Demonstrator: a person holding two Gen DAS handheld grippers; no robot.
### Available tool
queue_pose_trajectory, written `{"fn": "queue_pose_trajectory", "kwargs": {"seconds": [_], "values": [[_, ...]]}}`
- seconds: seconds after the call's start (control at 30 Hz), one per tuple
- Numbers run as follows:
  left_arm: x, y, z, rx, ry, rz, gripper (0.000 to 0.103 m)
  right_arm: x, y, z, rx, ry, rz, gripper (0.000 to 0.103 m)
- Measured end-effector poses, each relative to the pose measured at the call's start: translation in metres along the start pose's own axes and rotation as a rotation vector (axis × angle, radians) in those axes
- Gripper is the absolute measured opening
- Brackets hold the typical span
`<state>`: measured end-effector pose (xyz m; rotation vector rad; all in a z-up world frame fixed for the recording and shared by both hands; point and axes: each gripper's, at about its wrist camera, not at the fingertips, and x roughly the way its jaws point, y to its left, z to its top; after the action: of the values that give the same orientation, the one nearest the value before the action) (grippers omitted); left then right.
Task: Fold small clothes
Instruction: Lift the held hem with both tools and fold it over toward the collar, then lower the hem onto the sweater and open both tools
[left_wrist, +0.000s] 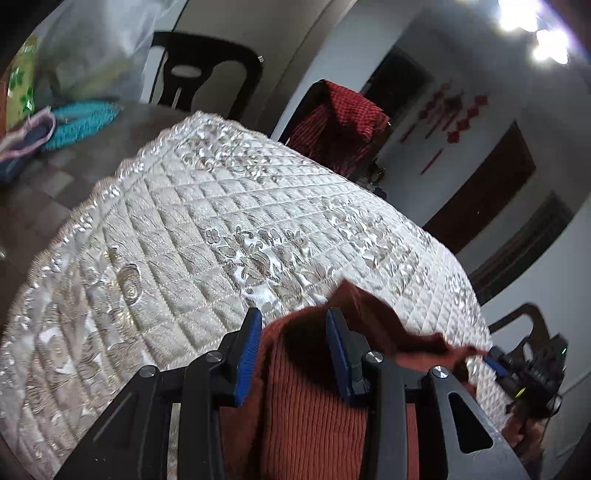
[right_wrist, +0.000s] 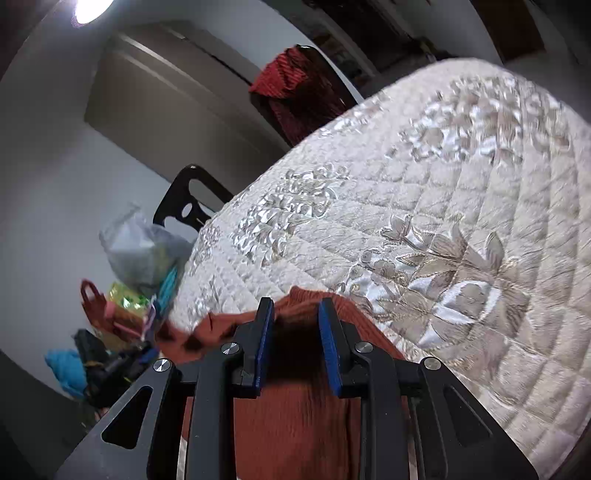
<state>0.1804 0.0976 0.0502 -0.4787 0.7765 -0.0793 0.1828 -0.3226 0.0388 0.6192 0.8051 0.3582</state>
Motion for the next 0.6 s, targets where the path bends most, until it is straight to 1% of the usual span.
{"fn": "queue_pose_trajectory", "kwargs": {"seconds": [0.13, 0.3, 0.33, 0.4, 0.43, 0.5, 0.6], "values": [[-0.003, -0.008, -0.016, 0.048, 0.026, 0.0, 0.039, -0.004, 0.005, -0.012, -0.036, 0.001, -0.035, 0.026], [-0.013, -0.019, -0.047, 0.144, 0.057, 0.027, 0.039, -0.022, 0.014, -0.044, -0.119, 0.008, -0.09, 0.026], [-0.015, -0.02, -0.054, 0.164, 0.067, 0.026, 0.039, -0.026, 0.015, -0.053, -0.142, 0.015, -0.1, 0.026], [-0.016, -0.02, -0.066, 0.192, 0.087, 0.05, 0.039, -0.029, 0.013, -0.068, -0.167, 0.04, -0.122, 0.026], [-0.015, -0.02, -0.072, 0.207, 0.097, 0.061, 0.039, -0.028, 0.011, -0.077, -0.188, 0.063, -0.155, 0.026], [-0.019, -0.021, -0.081, 0.242, 0.08, 0.079, 0.039, -0.024, 0.004, -0.087, -0.211, 0.095, -0.225, 0.026], [-0.028, -0.024, -0.086, 0.263, 0.069, 0.095, 0.039, -0.032, -0.001, -0.093, -0.228, 0.09, -0.252, 0.026]]}}
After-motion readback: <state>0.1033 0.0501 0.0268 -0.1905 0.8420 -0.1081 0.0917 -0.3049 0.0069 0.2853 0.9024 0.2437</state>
